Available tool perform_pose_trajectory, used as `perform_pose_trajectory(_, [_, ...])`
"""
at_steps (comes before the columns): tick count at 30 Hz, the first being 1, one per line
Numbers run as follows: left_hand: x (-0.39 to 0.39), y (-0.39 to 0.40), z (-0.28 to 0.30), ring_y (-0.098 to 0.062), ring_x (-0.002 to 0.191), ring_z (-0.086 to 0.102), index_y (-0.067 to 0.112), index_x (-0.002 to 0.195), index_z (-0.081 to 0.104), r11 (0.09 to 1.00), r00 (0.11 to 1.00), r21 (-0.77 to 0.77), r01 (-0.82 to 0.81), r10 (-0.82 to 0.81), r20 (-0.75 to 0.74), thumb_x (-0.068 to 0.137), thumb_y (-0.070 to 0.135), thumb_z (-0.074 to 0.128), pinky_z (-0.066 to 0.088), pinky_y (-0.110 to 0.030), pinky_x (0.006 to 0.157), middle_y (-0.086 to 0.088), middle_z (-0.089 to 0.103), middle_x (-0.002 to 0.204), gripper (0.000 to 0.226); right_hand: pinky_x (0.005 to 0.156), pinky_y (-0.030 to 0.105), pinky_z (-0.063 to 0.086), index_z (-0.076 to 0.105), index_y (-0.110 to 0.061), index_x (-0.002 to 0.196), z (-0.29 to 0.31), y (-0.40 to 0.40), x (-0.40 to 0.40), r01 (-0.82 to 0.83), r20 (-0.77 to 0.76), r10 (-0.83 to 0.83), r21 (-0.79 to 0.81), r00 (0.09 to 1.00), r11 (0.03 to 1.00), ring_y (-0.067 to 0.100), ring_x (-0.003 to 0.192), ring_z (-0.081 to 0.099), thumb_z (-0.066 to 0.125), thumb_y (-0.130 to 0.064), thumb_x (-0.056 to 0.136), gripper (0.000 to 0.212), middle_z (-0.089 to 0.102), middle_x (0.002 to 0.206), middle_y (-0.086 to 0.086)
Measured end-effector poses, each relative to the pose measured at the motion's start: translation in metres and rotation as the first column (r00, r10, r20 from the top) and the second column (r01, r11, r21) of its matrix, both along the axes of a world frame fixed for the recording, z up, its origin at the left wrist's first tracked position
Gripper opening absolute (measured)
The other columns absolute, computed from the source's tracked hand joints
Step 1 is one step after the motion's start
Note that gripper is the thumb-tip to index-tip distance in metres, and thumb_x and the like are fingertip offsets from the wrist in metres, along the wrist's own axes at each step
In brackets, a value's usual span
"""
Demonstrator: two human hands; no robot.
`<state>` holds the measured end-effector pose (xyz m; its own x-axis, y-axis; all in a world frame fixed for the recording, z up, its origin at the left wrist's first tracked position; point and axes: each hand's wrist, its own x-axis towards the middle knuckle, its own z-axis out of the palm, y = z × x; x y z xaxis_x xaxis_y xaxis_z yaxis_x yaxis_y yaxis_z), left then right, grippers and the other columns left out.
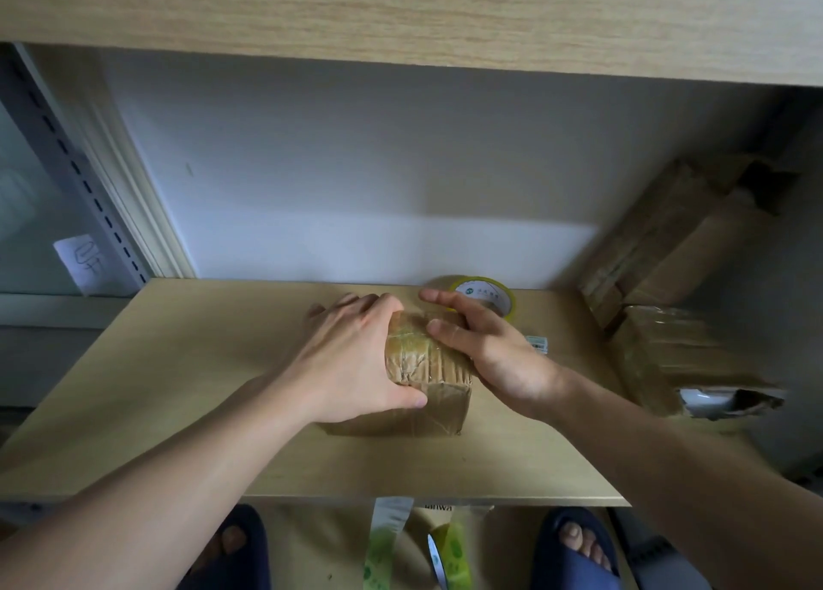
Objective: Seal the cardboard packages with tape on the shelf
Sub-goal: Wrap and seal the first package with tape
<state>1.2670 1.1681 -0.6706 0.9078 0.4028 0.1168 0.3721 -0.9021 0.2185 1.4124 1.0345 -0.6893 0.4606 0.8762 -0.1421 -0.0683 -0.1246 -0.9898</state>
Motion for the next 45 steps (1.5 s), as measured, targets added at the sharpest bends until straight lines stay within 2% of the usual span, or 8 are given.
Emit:
perform_pose_trajectory(3, [-0.001, 0.000, -0.001, -0.013, 0.110, 0.050, 0.032, 0.117, 0.045, 1.000, 1.000, 0.013, 0.007, -0.007, 0.014, 0.055, 0.078, 0.075, 0.038, -0.033, 0.088, 0.014, 0.057, 0.115, 0.083, 0.107, 0.035, 0.052, 0.041, -0.031, 0.148, 0.004, -0.009, 0.003, -0.138, 0.067, 0.139, -0.031, 0.988, 0.990, 0.017, 0.122, 0.065, 0.078, -0.022, 0.079, 0.078, 0.064, 0.132, 0.005])
perform_pose_trajectory(10, [0.000, 0.002, 0.001, -0.012, 0.110, 0.052, 0.032, 0.121, 0.046, 1.000, 1.000, 0.006, 0.008, -0.008, 0.011, 0.054, 0.081, 0.072, 0.043, -0.037, 0.095, 0.015, 0.058, 0.118, 0.087, 0.114, 0.038, 0.045, 0.025, -0.042, 0.154, 0.002, -0.015, 0.012, -0.260, 0.123, 0.269, -0.091, 0.955, 0.961, 0.015, 0.126, 0.062, 0.089, -0.014, 0.064, 0.114, 0.058, 0.137, 0.003])
perform_pose_trajectory(16, [0.002, 0.002, -0.001, -0.013, 0.108, 0.052, 0.032, 0.119, 0.047, 1.000, 1.000, 0.007, -0.012, 0.012, 0.019, 0.053, 0.080, 0.075, 0.042, -0.036, 0.092, 0.015, 0.059, 0.116, 0.086, 0.088, 0.024, 0.055, 0.054, -0.019, 0.126, -0.004, -0.012, 0.002, -0.085, 0.227, 0.086, -0.017, 0.970, 0.996, 0.007, 0.100, 0.066, 0.092, -0.022, 0.065, 0.073, 0.066, 0.114, 0.002])
perform_pose_trajectory(21, [0.001, 0.002, -0.002, -0.013, 0.105, 0.051, 0.034, 0.116, 0.045, 1.000, 1.000, 0.010, -0.003, 0.002, 0.019, 0.053, 0.081, 0.072, 0.042, -0.036, 0.091, 0.015, 0.058, 0.113, 0.083, 0.091, 0.034, 0.058, 0.058, -0.013, 0.124, -0.004, -0.011, 0.005, -0.069, 0.151, 0.066, 0.016, 0.986, 0.997, 0.016, 0.101, 0.070, 0.085, -0.025, 0.072, 0.060, 0.071, 0.106, 0.001])
perform_pose_trajectory(30, [0.000, -0.001, 0.002, -0.012, 0.109, 0.049, 0.031, 0.121, 0.047, 1.000, 1.000, 0.004, 0.012, -0.012, 0.003, 0.055, 0.080, 0.075, 0.040, -0.035, 0.094, 0.015, 0.056, 0.114, 0.087, 0.062, 0.021, 0.054, 0.065, -0.011, 0.109, 0.007, -0.006, 0.006, 0.031, 0.058, -0.028, -0.056, 0.998, 0.998, 0.005, 0.076, 0.065, 0.061, -0.018, 0.102, 0.011, 0.065, 0.087, -0.003])
perform_pose_trajectory(36, [-0.003, 0.002, -0.003, -0.016, 0.106, 0.053, 0.028, 0.118, 0.052, 0.988, 0.985, 0.149, 0.047, -0.070, 0.157, 0.053, 0.076, 0.075, 0.040, -0.039, 0.085, 0.011, 0.060, 0.111, 0.085, 0.064, 0.016, 0.048, 0.064, -0.012, 0.094, 0.004, -0.002, 0.003, 0.099, 0.179, -0.116, 0.099, 0.977, 0.990, 0.002, 0.069, 0.058, 0.061, -0.012, 0.102, 0.008, 0.063, 0.072, -0.012])
perform_pose_trajectory(39, [0.000, 0.001, -0.004, -0.020, 0.107, 0.054, 0.026, 0.120, 0.052, 0.963, 0.976, 0.267, 0.025, -0.081, 0.200, 0.057, 0.068, 0.073, 0.038, -0.040, 0.081, 0.009, 0.058, 0.113, 0.079, 0.066, 0.016, 0.048, 0.066, -0.009, 0.094, 0.006, -0.001, 0.005, 0.112, 0.227, -0.156, 0.195, 0.961, 0.974, 0.003, 0.070, 0.060, 0.066, -0.005, 0.098, 0.006, 0.067, 0.083, 0.001])
perform_pose_trajectory(45, [-0.005, 0.004, 0.008, -0.008, 0.107, 0.042, 0.039, 0.119, 0.043, 0.983, 0.985, 0.072, 0.170, -0.172, 0.021, 0.039, 0.085, 0.075, 0.040, -0.035, 0.089, 0.020, 0.043, 0.116, 0.097, 0.084, 0.027, 0.056, 0.074, 0.005, 0.095, 0.008, -0.017, 0.019, -0.029, 0.173, -0.001, 0.169, 0.985, 0.985, 0.018, 0.092, 0.073, 0.082, 0.005, 0.077, 0.021, 0.078, 0.101, 0.011])
